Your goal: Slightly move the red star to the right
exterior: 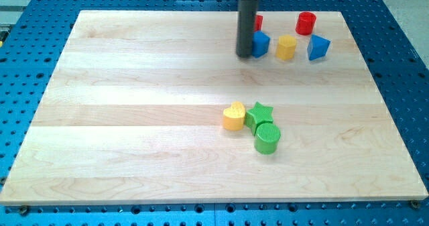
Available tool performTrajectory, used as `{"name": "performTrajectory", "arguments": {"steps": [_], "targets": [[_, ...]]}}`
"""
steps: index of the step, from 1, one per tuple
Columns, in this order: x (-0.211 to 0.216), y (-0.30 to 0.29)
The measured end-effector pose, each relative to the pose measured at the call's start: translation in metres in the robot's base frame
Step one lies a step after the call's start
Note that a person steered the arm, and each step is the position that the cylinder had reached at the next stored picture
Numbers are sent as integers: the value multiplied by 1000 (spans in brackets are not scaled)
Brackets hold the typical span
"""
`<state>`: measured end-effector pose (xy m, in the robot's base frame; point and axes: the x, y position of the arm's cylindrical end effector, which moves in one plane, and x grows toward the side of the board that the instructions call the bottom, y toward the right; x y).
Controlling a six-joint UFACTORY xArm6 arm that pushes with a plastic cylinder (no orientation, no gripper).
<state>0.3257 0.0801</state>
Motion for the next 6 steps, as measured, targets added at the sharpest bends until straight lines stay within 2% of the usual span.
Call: {"name": "performTrajectory", "arguments": {"steps": [1, 2, 3, 6], "targets": [[51, -39], [-32, -55], [-60, -62], [-70, 39]]}}
